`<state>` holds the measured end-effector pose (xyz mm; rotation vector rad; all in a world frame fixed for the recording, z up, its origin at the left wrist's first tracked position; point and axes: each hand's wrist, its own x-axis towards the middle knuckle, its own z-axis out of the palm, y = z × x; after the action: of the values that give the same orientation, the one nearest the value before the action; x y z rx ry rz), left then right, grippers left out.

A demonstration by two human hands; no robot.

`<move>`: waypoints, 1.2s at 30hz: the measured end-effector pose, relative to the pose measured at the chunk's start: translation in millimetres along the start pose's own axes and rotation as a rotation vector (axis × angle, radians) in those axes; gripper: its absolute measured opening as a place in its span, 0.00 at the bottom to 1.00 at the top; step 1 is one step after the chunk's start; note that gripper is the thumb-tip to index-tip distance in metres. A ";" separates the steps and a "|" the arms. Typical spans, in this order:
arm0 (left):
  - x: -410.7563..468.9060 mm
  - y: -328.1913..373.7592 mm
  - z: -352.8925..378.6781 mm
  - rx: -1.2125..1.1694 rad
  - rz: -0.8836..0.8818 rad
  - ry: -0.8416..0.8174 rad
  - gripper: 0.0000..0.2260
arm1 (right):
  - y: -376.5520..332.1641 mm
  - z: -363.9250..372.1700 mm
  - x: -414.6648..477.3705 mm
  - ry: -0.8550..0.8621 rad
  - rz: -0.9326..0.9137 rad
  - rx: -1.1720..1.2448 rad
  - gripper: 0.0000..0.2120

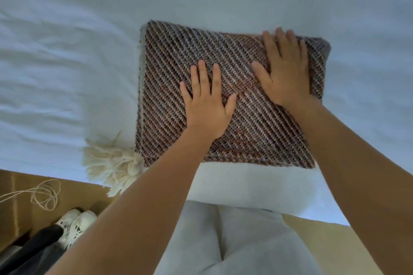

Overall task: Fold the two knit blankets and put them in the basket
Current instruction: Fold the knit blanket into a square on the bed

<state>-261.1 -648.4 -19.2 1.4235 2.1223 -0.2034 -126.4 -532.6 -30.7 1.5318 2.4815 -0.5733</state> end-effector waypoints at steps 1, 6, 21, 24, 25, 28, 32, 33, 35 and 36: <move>0.7 0.6 0.6 0.024 0.003 -0.006 0.32 | 20.5 -1.4 -3.3 -0.013 0.069 -0.008 0.31; -5.9 7.1 -2.4 -0.017 -0.025 0.022 0.33 | 14.9 -5.6 -34.7 0.142 0.314 0.060 0.33; -60.2 -55.5 7.8 -0.035 -0.117 -0.051 0.40 | -22.7 24.8 -122.7 0.075 0.470 0.293 0.40; -37.6 -64.5 -12.9 -0.296 -0.396 0.000 0.50 | -29.1 7.6 -80.1 0.071 0.651 0.466 0.47; -30.0 -66.2 -18.2 -0.380 -0.455 0.002 0.53 | -29.0 5.5 -73.0 0.062 0.693 0.498 0.49; -14.6 -73.0 -29.9 -0.497 -0.538 0.008 0.57 | -18.8 6.0 -78.5 0.037 0.821 0.577 0.53; -8.6 -87.8 -35.7 -0.585 -0.563 0.039 0.50 | -11.6 11.9 -99.6 0.052 0.882 0.633 0.48; -8.7 -90.2 -36.8 -0.633 -0.575 0.022 0.48 | -10.2 11.3 -99.0 0.030 0.898 0.664 0.47; -8.3 -94.6 -41.3 -0.718 -0.582 -0.041 0.44 | -5.0 10.1 -94.9 -0.035 0.928 0.752 0.45; -8.3 -96.2 -44.4 -0.767 -0.577 -0.077 0.41 | -2.7 8.7 -93.9 -0.056 0.935 0.803 0.44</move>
<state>-360.7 -676.8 4.3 0.3545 2.1405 0.3115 -86.3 -614.4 -6.3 2.5758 1.2048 -1.4191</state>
